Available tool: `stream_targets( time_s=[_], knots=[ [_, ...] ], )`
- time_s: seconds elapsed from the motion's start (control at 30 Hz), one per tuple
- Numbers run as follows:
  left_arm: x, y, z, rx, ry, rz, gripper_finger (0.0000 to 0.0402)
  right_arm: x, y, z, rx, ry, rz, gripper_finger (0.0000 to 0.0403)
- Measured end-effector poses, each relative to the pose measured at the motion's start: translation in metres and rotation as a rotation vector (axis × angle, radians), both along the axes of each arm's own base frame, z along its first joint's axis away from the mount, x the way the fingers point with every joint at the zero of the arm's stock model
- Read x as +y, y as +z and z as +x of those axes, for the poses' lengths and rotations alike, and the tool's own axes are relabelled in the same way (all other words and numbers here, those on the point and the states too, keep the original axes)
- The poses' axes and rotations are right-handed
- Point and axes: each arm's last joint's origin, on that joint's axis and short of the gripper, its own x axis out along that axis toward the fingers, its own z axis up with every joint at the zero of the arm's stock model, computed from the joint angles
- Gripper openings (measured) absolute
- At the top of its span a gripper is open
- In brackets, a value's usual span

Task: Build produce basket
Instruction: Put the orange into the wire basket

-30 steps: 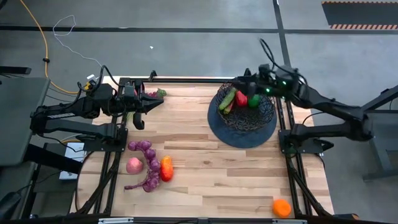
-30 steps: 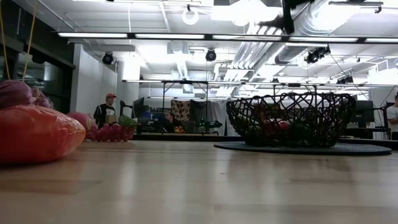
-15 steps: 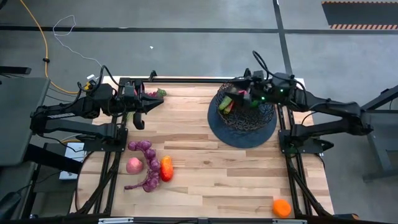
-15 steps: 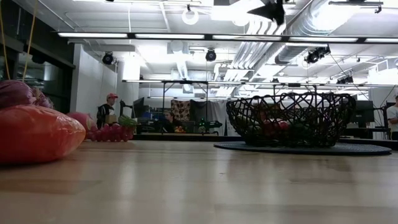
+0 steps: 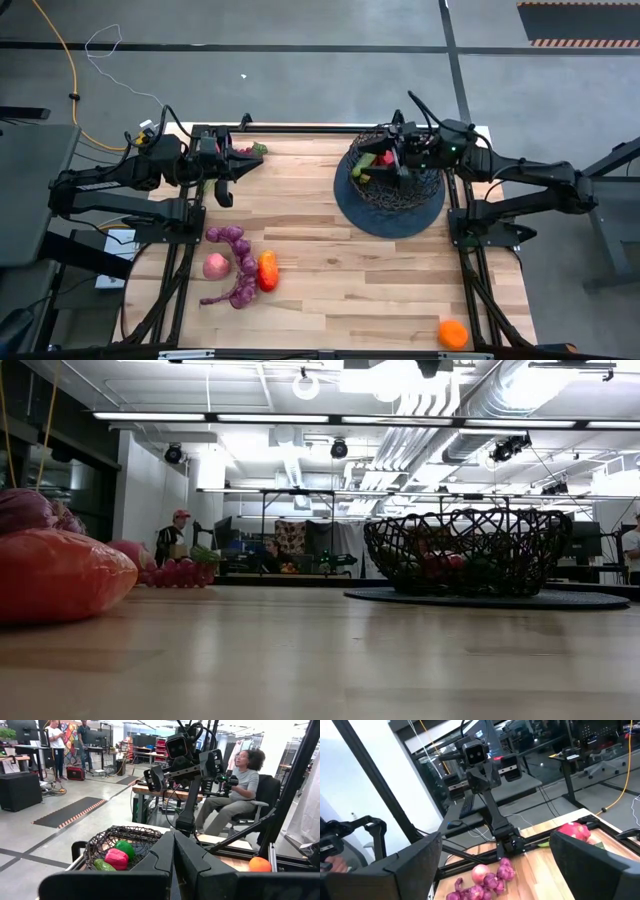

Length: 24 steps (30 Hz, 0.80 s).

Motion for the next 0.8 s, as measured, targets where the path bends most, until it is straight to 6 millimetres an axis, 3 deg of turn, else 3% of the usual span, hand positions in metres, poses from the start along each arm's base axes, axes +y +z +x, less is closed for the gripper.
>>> stream_targets(
  time_s=[0.3, 0.47, 0.6, 0.8],
  knots=[
    [0.000, 0.000, 0.000, 0.001, 0.000, 0.000, 0.0000, -0.001, 0.000, 0.000, 0.001, -0.036, 0.006, 0.0358],
    [0.000, 0.000, 0.000, 0.001, 0.001, 0.001, 0.0000, -0.001, -0.005, 0.000, 0.056, -0.027, 0.157, 0.0358],
    [0.000, 0.000, 0.000, 0.003, 0.004, 0.008, 0.0001, 0.009, -0.018, 0.000, 0.210, 0.032, 0.302, 0.0358],
    [0.000, 0.000, 0.000, 0.004, 0.004, 0.009, 0.0001, 0.050, -0.049, -0.006, 0.584, 0.125, 0.486, 0.0358]
  ],
)
